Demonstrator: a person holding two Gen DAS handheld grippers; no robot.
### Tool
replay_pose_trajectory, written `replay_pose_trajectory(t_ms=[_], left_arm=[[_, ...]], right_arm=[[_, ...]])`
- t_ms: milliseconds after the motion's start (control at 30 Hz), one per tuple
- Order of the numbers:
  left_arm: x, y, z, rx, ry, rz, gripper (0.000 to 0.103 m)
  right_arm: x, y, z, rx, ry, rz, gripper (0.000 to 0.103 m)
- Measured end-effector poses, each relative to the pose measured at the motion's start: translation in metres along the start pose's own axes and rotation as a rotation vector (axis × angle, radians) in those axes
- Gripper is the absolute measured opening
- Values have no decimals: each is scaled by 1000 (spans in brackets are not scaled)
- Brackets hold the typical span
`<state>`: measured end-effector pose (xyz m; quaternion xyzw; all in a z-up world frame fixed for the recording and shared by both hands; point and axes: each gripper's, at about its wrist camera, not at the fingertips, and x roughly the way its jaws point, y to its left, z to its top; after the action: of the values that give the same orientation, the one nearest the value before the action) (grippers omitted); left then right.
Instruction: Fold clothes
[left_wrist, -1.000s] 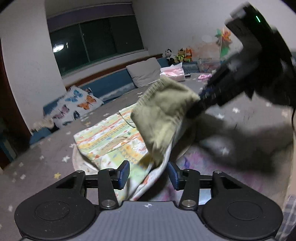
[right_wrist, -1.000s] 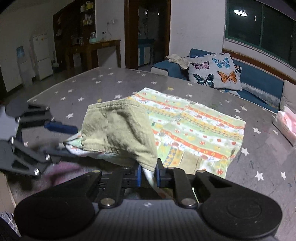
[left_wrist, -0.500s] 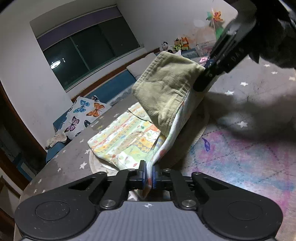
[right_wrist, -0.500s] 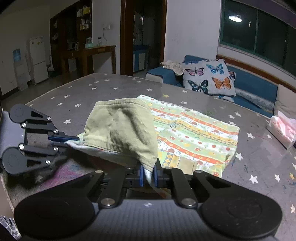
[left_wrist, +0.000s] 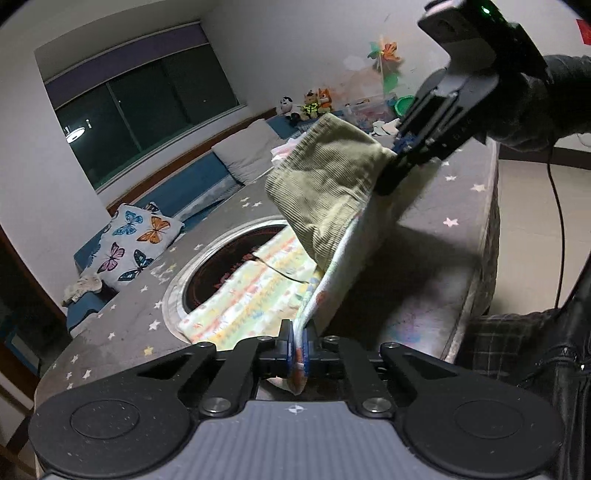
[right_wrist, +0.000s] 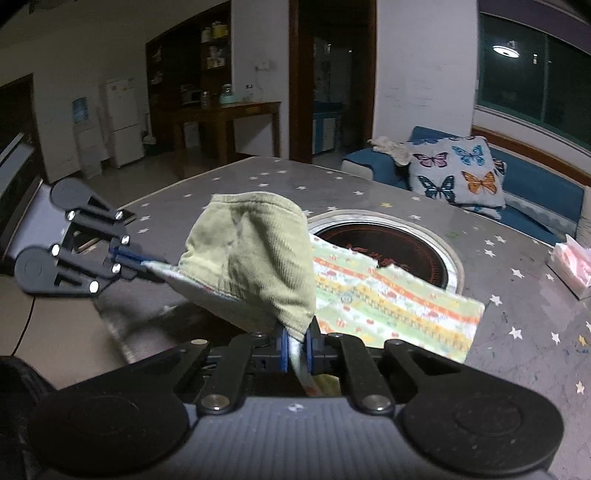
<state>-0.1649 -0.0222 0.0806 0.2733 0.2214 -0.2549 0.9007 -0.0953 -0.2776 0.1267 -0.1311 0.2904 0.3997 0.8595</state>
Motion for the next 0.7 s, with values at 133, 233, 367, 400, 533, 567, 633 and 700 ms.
replay_pose_trajectory(t_ms=[133,233,367,400,533,567,633,700], left_arm=[[17,19,10,-3,-26,37,5],[37,36,18,-16,-39,62,5],[76,68,26,-59,-17,65,5],[87,76,28,-72,-7,61,5],[138,103,29,-148,59,47,5],[150,108,28,-170,76,43,5],[171,116,26,-195,107,40,5],[190,124,22,-219,141,33,6]], right_arm=[[11,-14,17,10,-2,-15,8],[27,-33,34,29,6,-30,8],[62,-69,55,68,54,-33,8],[71,-76,56,79,65,-35,8],[110,-105,60,122,106,-42,8],[119,-112,61,133,116,-44,8],[139,-127,63,155,137,-48,8],[158,-141,64,176,157,-52,8]])
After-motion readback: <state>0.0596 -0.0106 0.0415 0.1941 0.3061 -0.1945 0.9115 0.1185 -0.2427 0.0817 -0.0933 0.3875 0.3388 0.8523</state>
